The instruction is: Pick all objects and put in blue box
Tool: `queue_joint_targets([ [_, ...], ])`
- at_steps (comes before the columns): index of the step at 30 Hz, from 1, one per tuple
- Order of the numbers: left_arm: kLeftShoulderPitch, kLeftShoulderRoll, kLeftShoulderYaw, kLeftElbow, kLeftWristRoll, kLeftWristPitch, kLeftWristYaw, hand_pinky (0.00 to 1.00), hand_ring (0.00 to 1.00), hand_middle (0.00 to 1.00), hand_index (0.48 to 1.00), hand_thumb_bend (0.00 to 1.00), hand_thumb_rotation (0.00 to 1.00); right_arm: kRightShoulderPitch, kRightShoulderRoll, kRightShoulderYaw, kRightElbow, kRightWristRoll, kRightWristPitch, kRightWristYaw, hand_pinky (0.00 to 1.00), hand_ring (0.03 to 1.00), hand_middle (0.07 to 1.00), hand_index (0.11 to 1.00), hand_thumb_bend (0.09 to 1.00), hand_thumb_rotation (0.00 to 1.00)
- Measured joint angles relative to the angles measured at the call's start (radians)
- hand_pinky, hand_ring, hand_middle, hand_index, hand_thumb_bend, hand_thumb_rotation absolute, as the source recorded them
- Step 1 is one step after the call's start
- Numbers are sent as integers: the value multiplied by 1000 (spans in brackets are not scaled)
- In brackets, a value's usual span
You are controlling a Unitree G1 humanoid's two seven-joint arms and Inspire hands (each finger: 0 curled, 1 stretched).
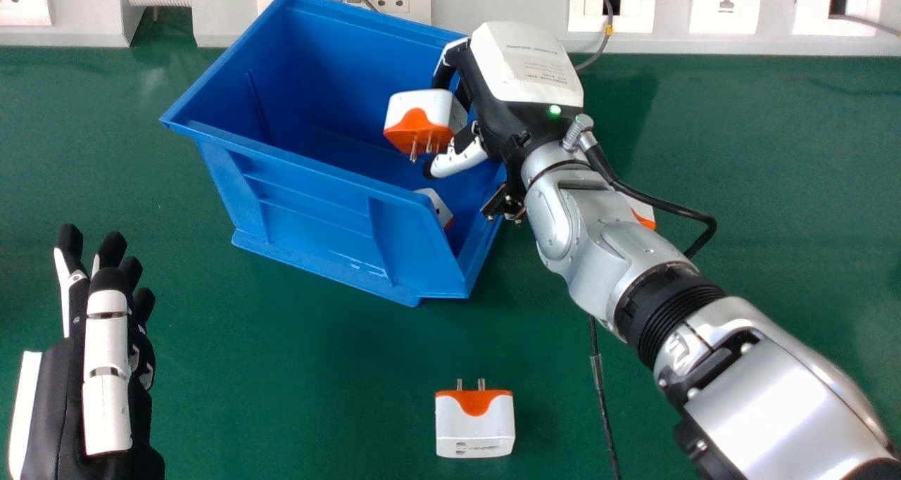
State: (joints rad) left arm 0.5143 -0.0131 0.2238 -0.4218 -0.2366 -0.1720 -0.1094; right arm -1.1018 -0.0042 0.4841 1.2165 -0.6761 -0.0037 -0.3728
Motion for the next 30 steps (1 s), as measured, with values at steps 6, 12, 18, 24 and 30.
queue_joint_targets([
  [6, 9, -1, -5, 0, 1, -3, 1, 1000, 1000, 1000, 975, 174, 977, 0, 0, 1, -6, -1, 0, 6, 621, 774, 848, 839, 516, 846],
  [12, 11, -1, -5, 0, 0, -13, 1, 1000, 1000, 1000, 974, 174, 979, 0, 1, 4, -8, -3, 11, 6, 690, 846, 918, 902, 529, 890],
  [18, 12, 0, -6, 0, 1, -14, 1, 1000, 1000, 1000, 973, 180, 981, 3, -2, 13, -17, -4, 16, 4, 746, 899, 967, 942, 532, 949],
  [24, 11, 0, -6, 0, 1, -14, 2, 1000, 1000, 1000, 972, 177, 982, 69, -40, 9, -110, 0, -48, -93, 722, 876, 943, 923, 508, 946],
  [30, -12, 1, -6, 8, -2, -14, 1, 1000, 1000, 999, 969, 185, 976, 184, -90, -47, -288, 25, -91, -132, 720, 872, 942, 925, 484, 961],
])
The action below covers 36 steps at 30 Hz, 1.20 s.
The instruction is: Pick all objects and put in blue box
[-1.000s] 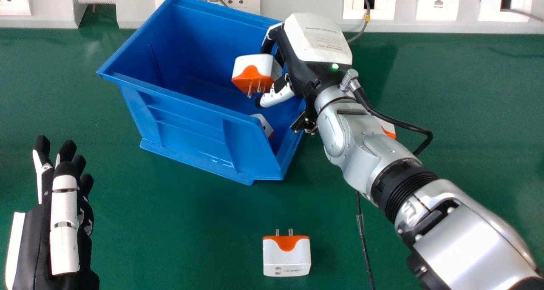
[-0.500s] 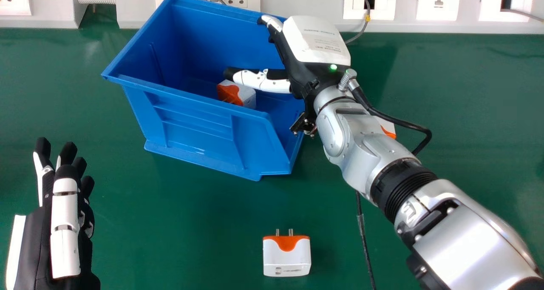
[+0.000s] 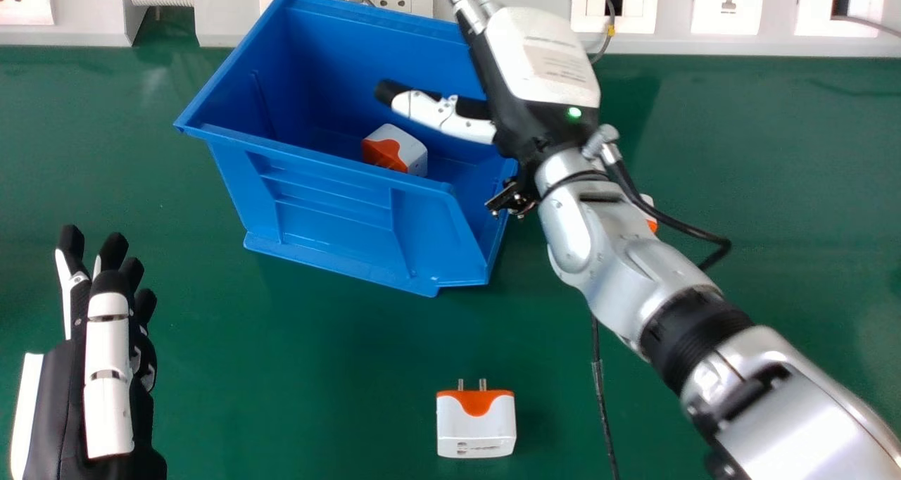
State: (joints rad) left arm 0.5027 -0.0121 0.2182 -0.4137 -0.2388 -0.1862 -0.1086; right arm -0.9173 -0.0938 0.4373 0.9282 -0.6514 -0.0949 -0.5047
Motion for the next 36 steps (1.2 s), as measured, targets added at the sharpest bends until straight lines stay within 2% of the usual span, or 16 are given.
queue_joint_targets([
  [3, -18, 0, 0, 9, -18, 0, -5, 1000, 1000, 1000, 973, 186, 943, 63, -20, -14, -95, 0, 0, -13, 702, 860, 937, 921, 465, 954],
  [4, -22, 1, -1, 10, -19, 0, -7, 1000, 1000, 1000, 974, 187, 934, 85, -29, -17, -129, -1, 2, -13, 703, 859, 935, 921, 459, 947],
  [14, -35, 1, 0, 15, -16, 1, -19, 1000, 1000, 1000, 969, 183, 922, 278, -94, -67, -366, -12, 28, -9, 705, 858, 928, 925, 471, 920],
  [18, -31, 2, 1, 15, -7, 0, -19, 1000, 1000, 1000, 969, 187, 934, 377, -181, -105, -467, -23, 15, -2, 729, 869, 931, 928, 487, 928],
  [20, -31, 1, 1, 17, -7, 0, -19, 1000, 1000, 1000, 969, 190, 937, 418, -233, -131, -501, -22, 1, 13, 740, 875, 933, 930, 488, 920],
  [23, -35, 0, 1, 20, -11, 0, -20, 1000, 1000, 1000, 969, 196, 935, 453, -311, -169, -500, -14, -36, 40, 761, 886, 940, 937, 498, 908],
  [28, -40, -2, -1, 22, -33, 0, -22, 1000, 1000, 1000, 973, 187, 911, 469, -424, -194, -403, -6, -128, 74, 804, 901, 960, 953, 544, 898],
  [36, -37, 0, -1, 30, -34, 0, -22, 1000, 1000, 1000, 975, 185, 898, 387, -535, -170, -188, -34, -225, 160, 835, 928, 975, 971, 618, 919],
])
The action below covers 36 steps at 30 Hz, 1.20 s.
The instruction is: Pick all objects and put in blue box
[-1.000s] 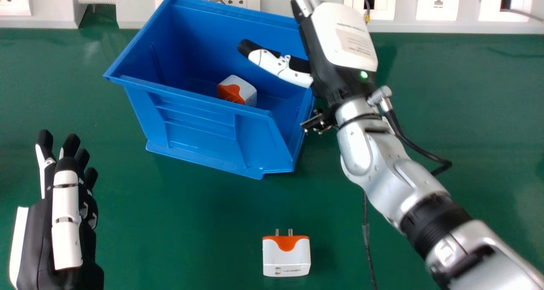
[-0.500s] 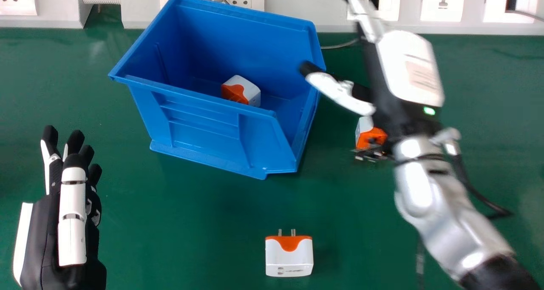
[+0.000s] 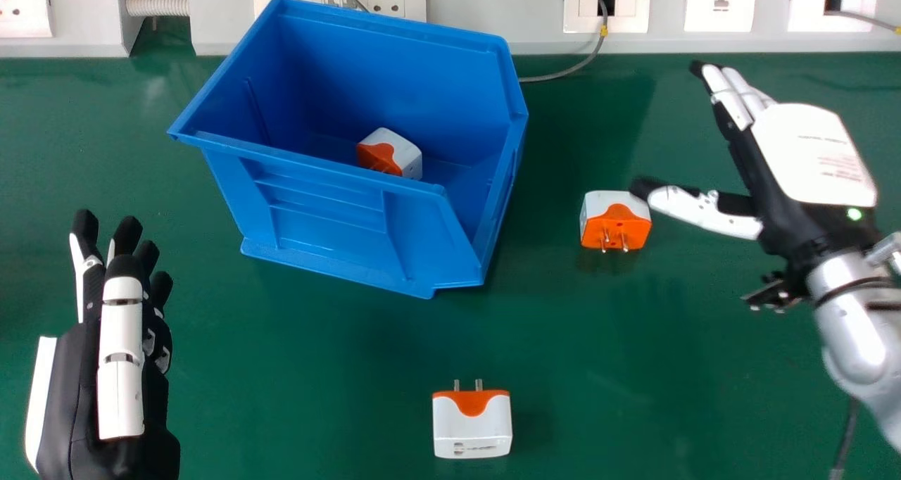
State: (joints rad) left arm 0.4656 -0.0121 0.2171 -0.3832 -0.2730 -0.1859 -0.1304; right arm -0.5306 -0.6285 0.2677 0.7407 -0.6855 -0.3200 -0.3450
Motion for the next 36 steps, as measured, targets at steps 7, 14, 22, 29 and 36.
queue_joint_targets([
  [7, 8, 1, 0, -1, 2, 0, 1, 1000, 1000, 1000, 972, 190, 895, -94, -28, 76, 166, -45, -84, 92, 841, 937, 977, 970, 673, 898],
  [14, 19, 0, 0, -5, 14, 0, 2, 1000, 1000, 1000, 971, 189, 891, -174, -29, 153, 259, -109, -86, 132, 851, 940, 974, 965, 736, 870],
  [22, 24, 0, 0, -10, 18, 0, 1, 1000, 1000, 1000, 973, 196, 898, -276, -7, 241, 334, -163, -83, 160, 876, 961, 992, 984, 784, 921],
  [29, 49, -1, -1, -30, 30, 0, 3, 1000, 1000, 1000, 972, 192, 910, -343, 37, 287, 388, -194, -77, 165, 872, 954, 986, 981, 770, 924],
  [36, 60, -2, -1, -38, 36, 0, 4, 1000, 1000, 1000, 973, 199, 932, -395, 71, 320, 431, -197, -63, 169, 843, 930, 962, 958, 730, 895],
])
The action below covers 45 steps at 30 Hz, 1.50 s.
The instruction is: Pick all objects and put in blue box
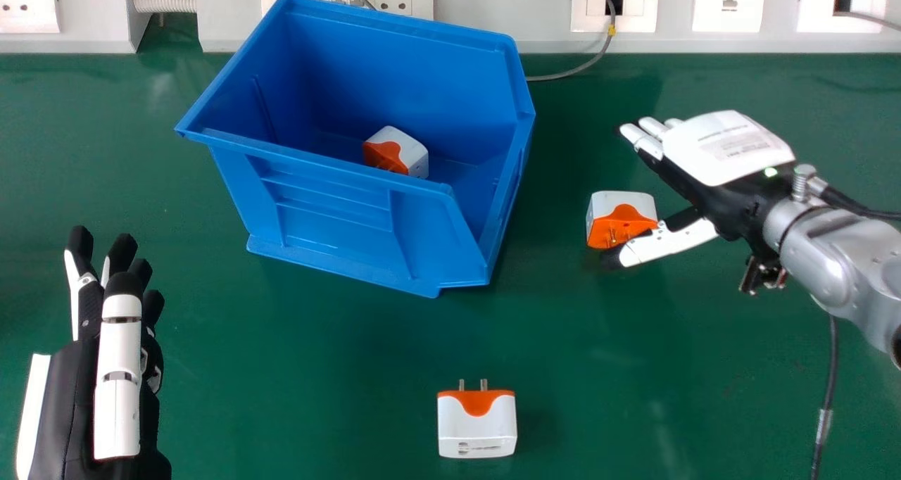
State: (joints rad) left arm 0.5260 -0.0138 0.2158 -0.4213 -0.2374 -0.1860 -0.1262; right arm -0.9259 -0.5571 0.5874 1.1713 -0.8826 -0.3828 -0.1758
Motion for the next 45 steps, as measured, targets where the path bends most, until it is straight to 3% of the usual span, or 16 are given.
queue_joint_targets([
  [6, 12, 0, 1, -10, 0, 0, 0, 1000, 1000, 1000, 971, 204, 940, -6, 20, 13, 24, 1, 6, 1, 810, 899, 927, 924, 667, 850],
  [9, 16, 0, 3, -17, 0, 0, 1, 1000, 1000, 999, 969, 202, 941, -8, 31, 18, 40, 2, 6, 1, 785, 872, 899, 896, 621, 792],
  [12, 20, 0, 6, -21, 0, 0, 5, 1000, 1000, 998, 968, 199, 949, -8, 43, 18, 47, 4, 6, 1, 739, 820, 854, 848, 562, 652],
  [17, 20, 3, 11, -24, 0, 2, 6, 1000, 1000, 998, 967, 203, 947, -8, 44, 18, 51, 6, 6, 1, 708, 792, 834, 826, 535, 578],
  [20, 19, 7, 20, -31, -1, 7, 6, 1000, 1000, 999, 967, 207, 942, -8, 44, 16, 52, 7, 6, 1, 690, 778, 823, 814, 526, 531],
  [21, 19, 9, 22, -33, -3, 10, 6, 1000, 1000, 999, 968, 208, 941, -8, 44, 15, 52, 8, 6, 1, 686, 775, 821, 811, 523, 516],
  [25, 18, 21, 31, -39, -39, 27, -3, 1000, 1000, 1000, 972, 208, 938, -8, 48, 5, 53, 15, 9, -10, 662, 758, 809, 798, 508, 468],
  [30, 18, 33, 42, -45, -38, 30, -3, 1000, 1000, 1000, 978, 221, 936, -8, 65, -19, 54, 49, 21, -45, 587, 685, 750, 742, 476, 367],
  [31, 18, 33, 44, -46, -38, 30, -3, 1000, 1000, 1000, 979, 226, 935, -8, 70, -26, 56, 54, 22, -48, 559, 653, 720, 692, 479, 322],
  [33, 18, 34, 46, -50, -39, 30, -3, 1000, 1000, 1000, 979, 226, 935, -8, 84, -35, 64, 60, 26, -51, 559, 653, 720, 692, 479, 322],
  [37, 18, 36, 46, -59, -44, 34, -5, 1000, 1000, 1000, 987, 237, 929, -8, 111, -42, 82, 71, 72, -34, 445, 530, 598, 570, 483, 218],
  [40, 19, 37, 48, -60, -57, 34, -8, 1000, 1000, 1000, 989, 241, 924, -8, 122, -42, 86, 76, 103, -15, 420, 505, 575, 553, 483, 204],
  [45, 21, 38, 49, -62, -61, 34, -14, 1000, 1000, 1000, 992, 247, 915, -8, 125, -40, 84, 84, 121, -5, 381, 468, 540, 528, 484, 186],
])
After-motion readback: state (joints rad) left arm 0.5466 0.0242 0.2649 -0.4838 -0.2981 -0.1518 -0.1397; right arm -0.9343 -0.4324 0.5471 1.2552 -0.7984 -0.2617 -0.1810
